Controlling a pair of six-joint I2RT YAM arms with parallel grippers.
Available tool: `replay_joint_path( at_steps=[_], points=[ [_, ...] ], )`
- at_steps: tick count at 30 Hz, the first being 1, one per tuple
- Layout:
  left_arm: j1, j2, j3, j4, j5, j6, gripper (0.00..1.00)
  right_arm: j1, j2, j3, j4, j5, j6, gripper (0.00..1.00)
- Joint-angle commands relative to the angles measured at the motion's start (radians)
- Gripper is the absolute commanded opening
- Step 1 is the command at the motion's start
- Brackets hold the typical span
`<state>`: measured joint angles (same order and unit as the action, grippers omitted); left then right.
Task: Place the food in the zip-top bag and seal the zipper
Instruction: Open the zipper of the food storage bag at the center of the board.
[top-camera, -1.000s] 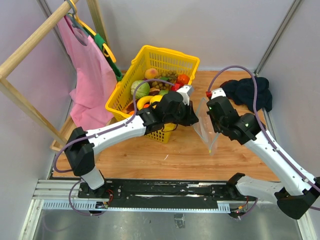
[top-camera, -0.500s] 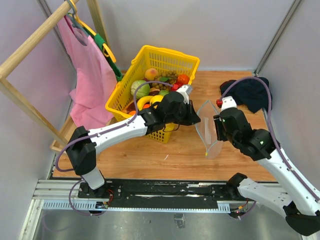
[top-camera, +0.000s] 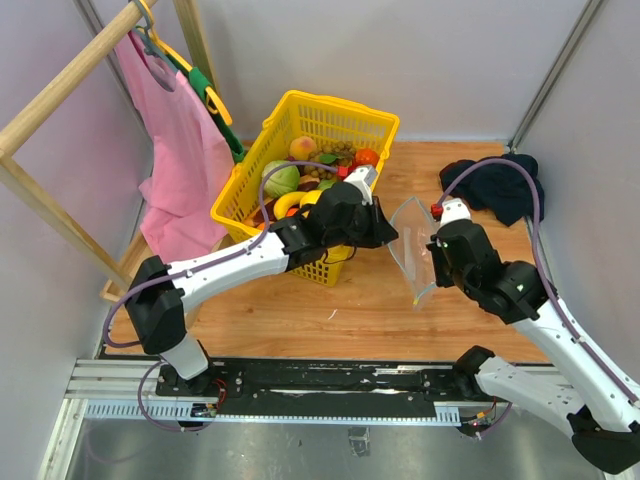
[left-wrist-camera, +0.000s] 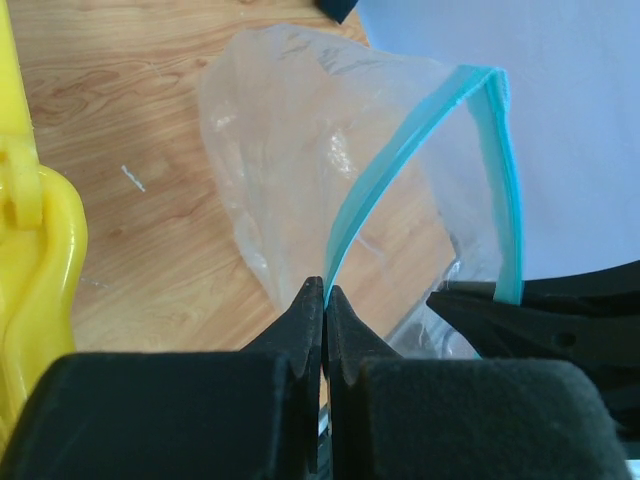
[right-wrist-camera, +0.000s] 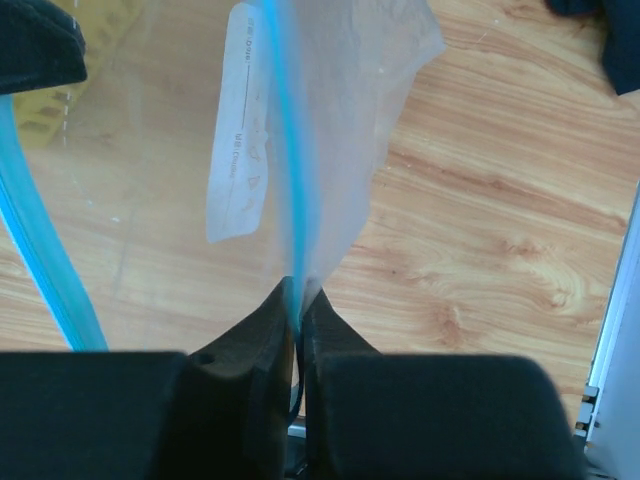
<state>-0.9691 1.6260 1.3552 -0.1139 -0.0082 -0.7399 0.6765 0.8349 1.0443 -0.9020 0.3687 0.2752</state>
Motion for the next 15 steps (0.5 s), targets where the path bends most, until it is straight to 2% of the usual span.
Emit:
replay_joint_path(
  at_steps=[1, 9, 15],
  points=[
    [-0.002, -0.04, -0.007, 0.008, -0.031, 0.032, 0.0, -0.014, -0.003, 0.035, -0.013, 0.045, 0.003, 0.01],
    [-0.002, -0.021, 0.035, -0.134, -0.042, 0.141, 0.0, -0.017, 0.018, 0.123, -0.095, 0.237, 0.027, 0.01],
    [-0.002, -0.057, 0.029, -0.144, -0.057, 0.19, 0.0, -0.016, 0.047, 0.147, -0.14, 0.302, 0.06, 0.01]
  ],
)
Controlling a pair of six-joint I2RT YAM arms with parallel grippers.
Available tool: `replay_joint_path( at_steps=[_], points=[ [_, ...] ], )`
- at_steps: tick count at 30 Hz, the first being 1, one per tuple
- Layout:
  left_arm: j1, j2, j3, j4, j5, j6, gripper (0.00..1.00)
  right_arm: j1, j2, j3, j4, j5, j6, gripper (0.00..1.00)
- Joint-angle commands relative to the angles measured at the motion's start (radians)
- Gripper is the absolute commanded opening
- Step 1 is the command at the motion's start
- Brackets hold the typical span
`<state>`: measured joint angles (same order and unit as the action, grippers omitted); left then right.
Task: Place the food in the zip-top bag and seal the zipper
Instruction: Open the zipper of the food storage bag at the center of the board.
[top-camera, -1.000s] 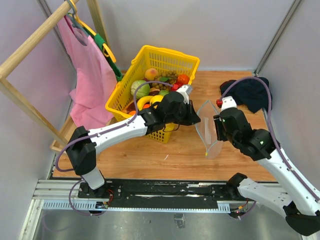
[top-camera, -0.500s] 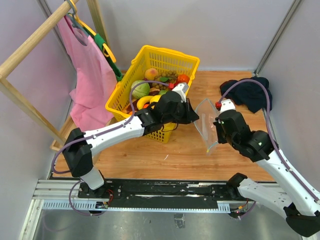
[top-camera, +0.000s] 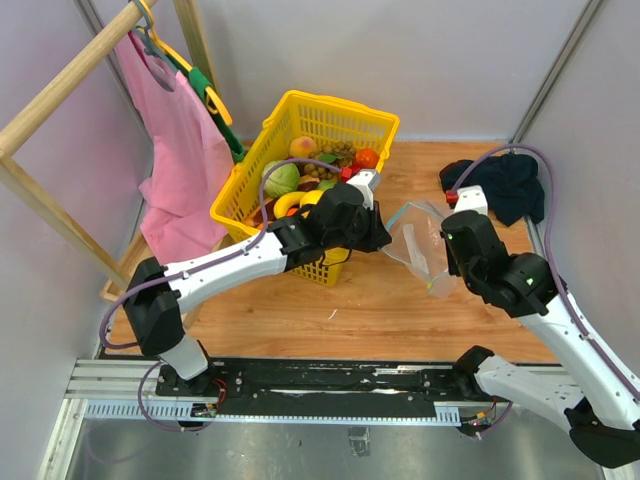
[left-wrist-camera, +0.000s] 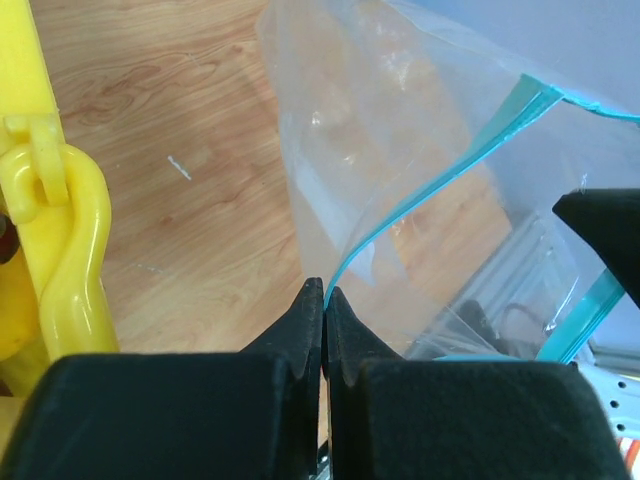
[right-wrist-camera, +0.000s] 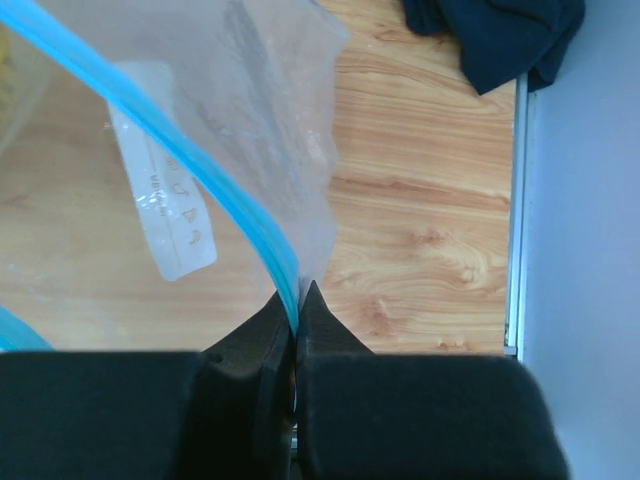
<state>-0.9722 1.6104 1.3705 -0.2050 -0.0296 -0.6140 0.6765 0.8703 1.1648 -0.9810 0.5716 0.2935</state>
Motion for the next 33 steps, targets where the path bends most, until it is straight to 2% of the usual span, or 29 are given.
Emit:
replay_joint_path(
  at_steps=[1, 3, 7, 12, 17, 23, 27, 33],
  points=[
    [0.001, -0.045, 0.012, -0.061, -0.047, 0.07, 0.0, -0.018, 0.009, 0.026, -0.069, 0.14, 0.053, 0.01],
    [0.001, -0.05, 0.015, -0.093, -0.084, 0.086, 0.0, -0.029, 0.003, 0.031, -0.097, 0.203, 0.071, 0.01],
    [0.003, -0.063, 0.007, -0.123, -0.124, 0.105, 0.0, -0.076, -0.002, 0.048, -0.107, 0.194, 0.056, 0.01],
    [0.003, -0.069, 0.004, -0.068, -0.047, 0.098, 0.02, -0.081, -0.006, 0.036, -0.036, 0.064, 0.029, 0.01],
    [0.003, -0.074, -0.004, 0.02, 0.031, 0.073, 0.18, -0.081, 0.0, 0.013, 0.033, -0.041, 0.018, 0.01],
    [0.003, -0.079, -0.014, 0.073, 0.064, 0.056, 0.35, -0.081, 0.049, 0.038, -0.005, -0.05, 0.011, 0.01],
    [0.009, -0.114, -0.038, 0.087, 0.056, 0.056, 0.51, -0.081, 0.081, 0.055, -0.044, -0.03, 0.022, 0.01],
    [0.063, -0.202, -0.097, 0.092, 0.062, 0.045, 0.61, -0.081, 0.118, 0.067, -0.078, 0.001, 0.042, 0.0]
  ],
)
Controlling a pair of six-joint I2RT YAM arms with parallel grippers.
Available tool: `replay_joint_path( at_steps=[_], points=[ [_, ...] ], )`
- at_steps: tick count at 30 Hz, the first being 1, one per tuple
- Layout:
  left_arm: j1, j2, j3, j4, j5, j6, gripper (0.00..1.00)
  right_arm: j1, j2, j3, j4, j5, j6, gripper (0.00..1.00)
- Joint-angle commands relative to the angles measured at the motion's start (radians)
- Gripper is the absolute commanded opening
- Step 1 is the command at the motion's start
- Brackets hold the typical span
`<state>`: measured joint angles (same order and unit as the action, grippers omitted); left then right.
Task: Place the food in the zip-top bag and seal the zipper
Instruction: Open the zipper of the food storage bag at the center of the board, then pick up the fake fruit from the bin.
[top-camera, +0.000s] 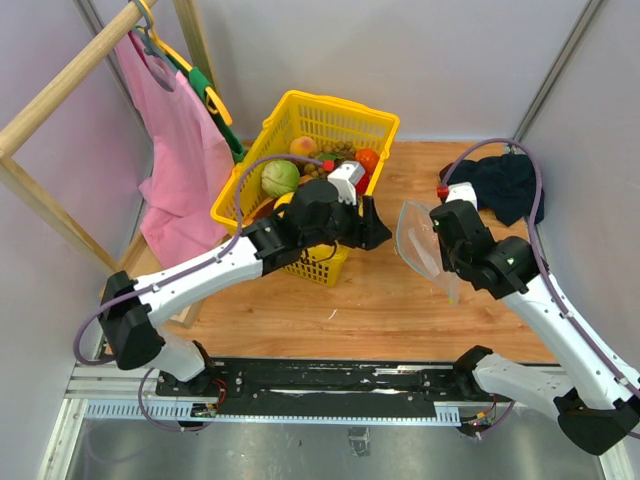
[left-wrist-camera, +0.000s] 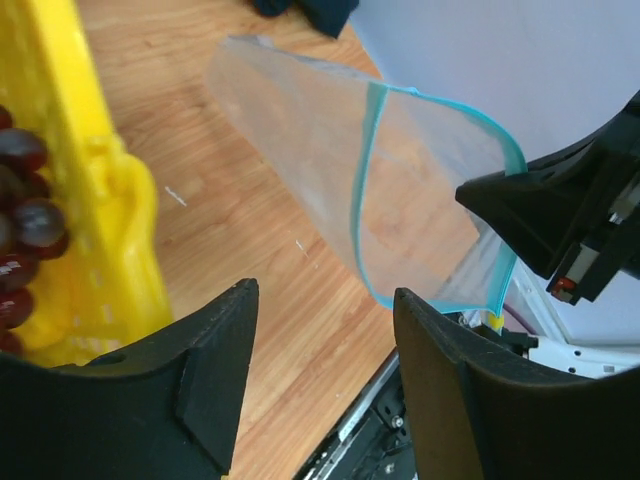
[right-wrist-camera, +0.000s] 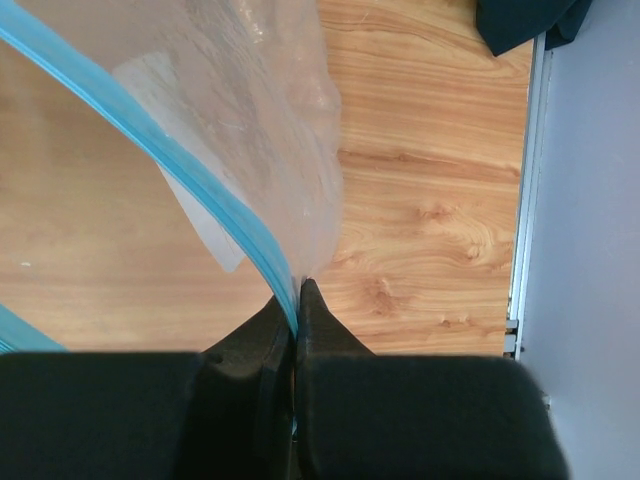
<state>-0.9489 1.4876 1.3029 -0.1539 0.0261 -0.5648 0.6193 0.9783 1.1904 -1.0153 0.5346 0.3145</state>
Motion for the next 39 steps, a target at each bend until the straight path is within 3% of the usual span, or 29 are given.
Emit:
replay_joint_path(
  at_steps=[1, 6, 13, 19, 25, 29, 34, 39],
  points=[
    [0.053, -0.094, -0.041, 0.038, 0.0, -0.004, 0.63, -0.023, 0.014, 0.043, -0.048, 0.04, 0.027, 0.0],
    [0.15, -0.142, -0.067, -0.034, -0.036, 0.022, 0.7, -0.023, 0.037, 0.051, -0.06, 0.047, 0.043, 0.01],
    [0.307, -0.142, -0.001, -0.205, -0.198, 0.137, 0.83, -0.024, 0.048, 0.049, -0.054, 0.04, 0.045, 0.01],
    [0.413, -0.063, 0.076, -0.24, -0.288, 0.223, 0.88, -0.023, 0.055, 0.05, -0.051, 0.039, 0.045, 0.01],
    [0.441, 0.075, 0.172, -0.27, -0.339, 0.283, 0.92, -0.024, 0.061, 0.048, -0.049, 0.041, 0.041, 0.01],
    [0.444, 0.129, 0.232, -0.311, -0.24, 0.303, 0.94, -0.024, 0.063, 0.047, -0.046, 0.047, 0.037, 0.01],
    [0.443, 0.085, 0.187, -0.267, -0.036, 0.312, 0.96, -0.023, 0.065, 0.035, -0.03, 0.049, 0.029, 0.0],
    [0.444, 0.094, 0.159, -0.284, 0.031, 0.315, 0.96, -0.023, 0.077, 0.028, -0.018, 0.047, 0.024, 0.01]
  ],
)
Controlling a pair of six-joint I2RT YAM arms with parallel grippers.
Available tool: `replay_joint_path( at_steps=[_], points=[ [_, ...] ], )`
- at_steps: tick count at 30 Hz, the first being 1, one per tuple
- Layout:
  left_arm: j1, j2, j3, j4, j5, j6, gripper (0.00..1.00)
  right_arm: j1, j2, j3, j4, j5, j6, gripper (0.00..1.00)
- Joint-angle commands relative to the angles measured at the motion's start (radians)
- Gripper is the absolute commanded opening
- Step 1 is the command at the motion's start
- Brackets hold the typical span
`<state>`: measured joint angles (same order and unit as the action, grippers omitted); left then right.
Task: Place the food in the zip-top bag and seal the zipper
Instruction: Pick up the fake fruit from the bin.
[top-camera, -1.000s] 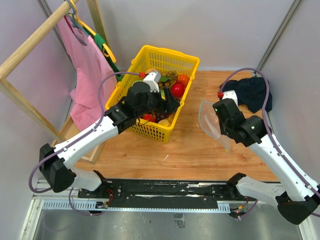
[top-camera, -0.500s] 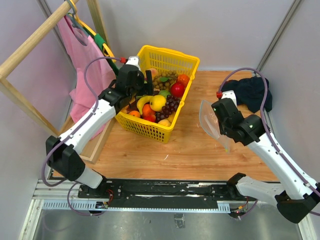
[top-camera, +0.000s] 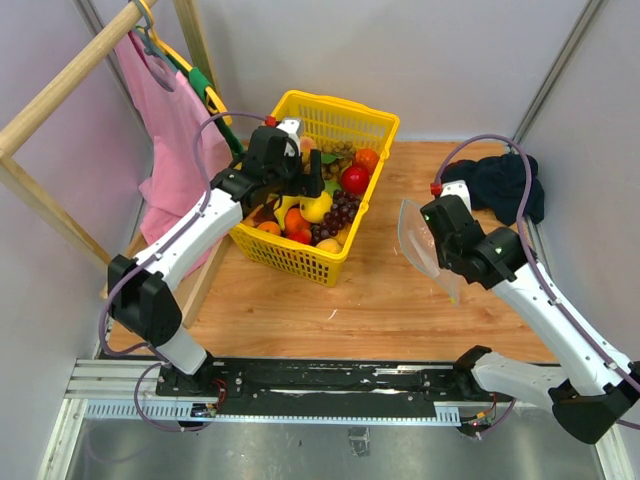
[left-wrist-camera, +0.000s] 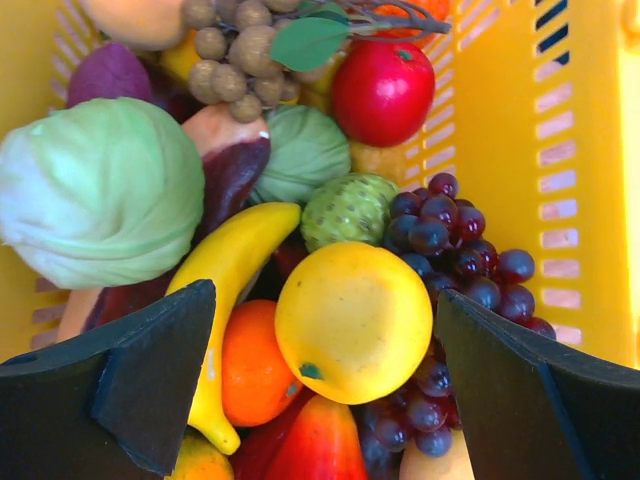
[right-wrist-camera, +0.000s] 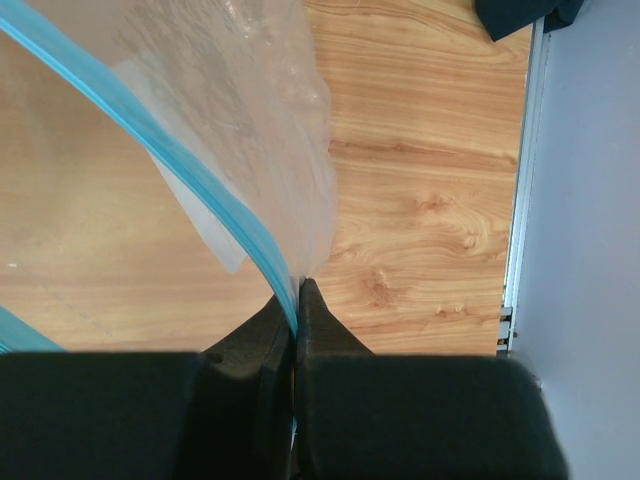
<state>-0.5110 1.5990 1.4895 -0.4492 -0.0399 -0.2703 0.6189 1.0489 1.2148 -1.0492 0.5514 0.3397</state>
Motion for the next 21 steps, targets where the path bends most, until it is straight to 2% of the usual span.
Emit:
replay_joint_path(
  at_steps=[1, 12, 17, 21],
  points=[
    [0.006, -0.006, -0.03, 0.006, 0.105, 0.02, 0.96, -0.022, 0.006, 0.002, 0.02, 0.027, -0.003, 0.01],
    [0.006, 0.111, -0.002, -0.042, 0.233, 0.014, 0.92, -0.023, 0.014, 0.003, 0.029, 0.02, -0.005, 0.01],
    [0.006, 0.139, -0.008, -0.047, 0.238, 0.005, 0.91, -0.024, 0.018, 0.004, 0.033, 0.014, -0.006, 0.01],
    [0.005, 0.14, -0.005, -0.037, 0.244, -0.002, 0.81, -0.023, 0.016, 0.004, 0.033, 0.012, -0.007, 0.01]
  ],
)
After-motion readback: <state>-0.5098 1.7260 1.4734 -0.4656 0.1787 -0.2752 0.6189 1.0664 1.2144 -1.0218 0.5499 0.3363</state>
